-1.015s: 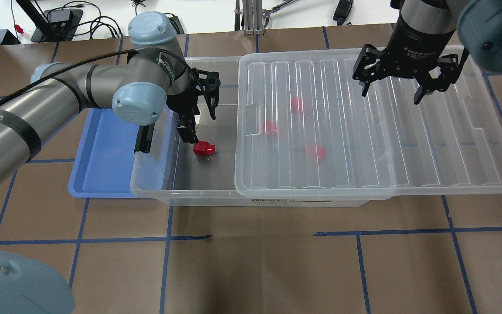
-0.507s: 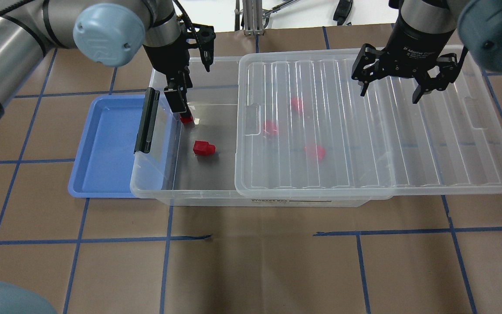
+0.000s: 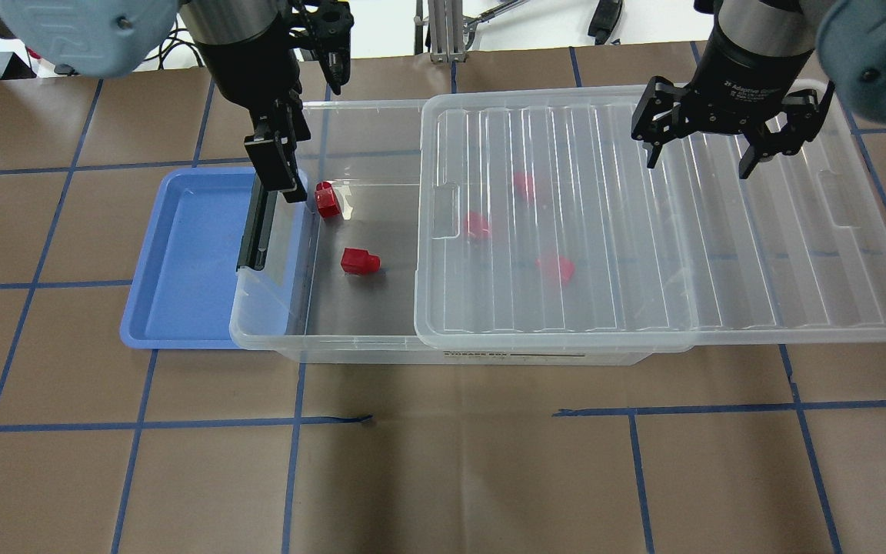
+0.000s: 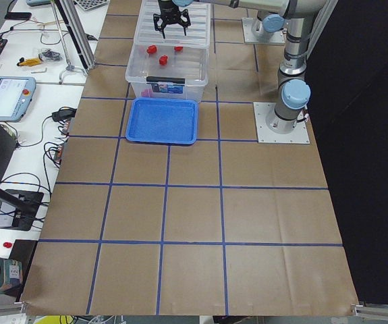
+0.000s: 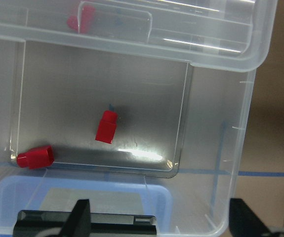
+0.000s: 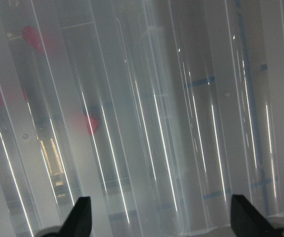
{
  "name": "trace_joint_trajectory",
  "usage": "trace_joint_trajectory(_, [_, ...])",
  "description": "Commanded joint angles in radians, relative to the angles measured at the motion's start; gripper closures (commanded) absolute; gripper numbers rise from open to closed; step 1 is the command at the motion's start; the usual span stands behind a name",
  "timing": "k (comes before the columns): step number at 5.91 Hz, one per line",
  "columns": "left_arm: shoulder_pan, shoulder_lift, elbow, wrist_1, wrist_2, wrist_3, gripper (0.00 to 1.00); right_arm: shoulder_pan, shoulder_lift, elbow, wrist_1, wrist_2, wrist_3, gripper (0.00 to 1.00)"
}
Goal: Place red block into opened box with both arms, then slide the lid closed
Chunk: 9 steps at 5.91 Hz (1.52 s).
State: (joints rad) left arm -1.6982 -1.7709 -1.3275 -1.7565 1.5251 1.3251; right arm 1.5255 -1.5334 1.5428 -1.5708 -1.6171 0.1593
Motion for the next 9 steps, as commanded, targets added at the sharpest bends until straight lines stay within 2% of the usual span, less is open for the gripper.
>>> trace_joint_trajectory(1, [0.009, 0.048, -0.015, -0.02, 0.003, -0.219, 0.02, -0.17, 0.001, 0.0, -0.009, -0.021, -0.183, 0.0])
trace_joint_trajectory(3, [0.034, 0.099, -0.018, -0.018, 0.003, -0.491, 0.02, -0.351, 0.024, 0.01, -0.087, -0.027, -0.474, 0.0])
trace_joint_trajectory(5, [0.054, 0.129, -0.01, -0.003, 0.018, -0.938, 0.02, -0.494, 0.067, 0.014, -0.132, -0.046, -0.631, 0.0])
trace_joint_trajectory(6, [0.063, 0.14, -0.016, 0.029, 0.018, -1.192, 0.02, -0.534, 0.088, 0.016, -0.14, -0.046, -0.655, 0.0])
trace_joint_trajectory(7, [0.061, 0.146, -0.019, 0.031, 0.02, -1.348, 0.02, -0.557, 0.113, 0.016, -0.173, -0.047, -0.676, 0.0])
trace_joint_trajectory(8, [0.072, 0.149, -0.025, 0.032, 0.044, -1.392, 0.02, -0.562, 0.139, 0.022, -0.184, -0.05, -0.675, 0.0])
trace_joint_trajectory(9, [0.095, 0.131, -0.044, 0.047, 0.047, -1.355, 0.02, -0.564, 0.15, 0.055, -0.187, -0.064, -0.664, 0.0])
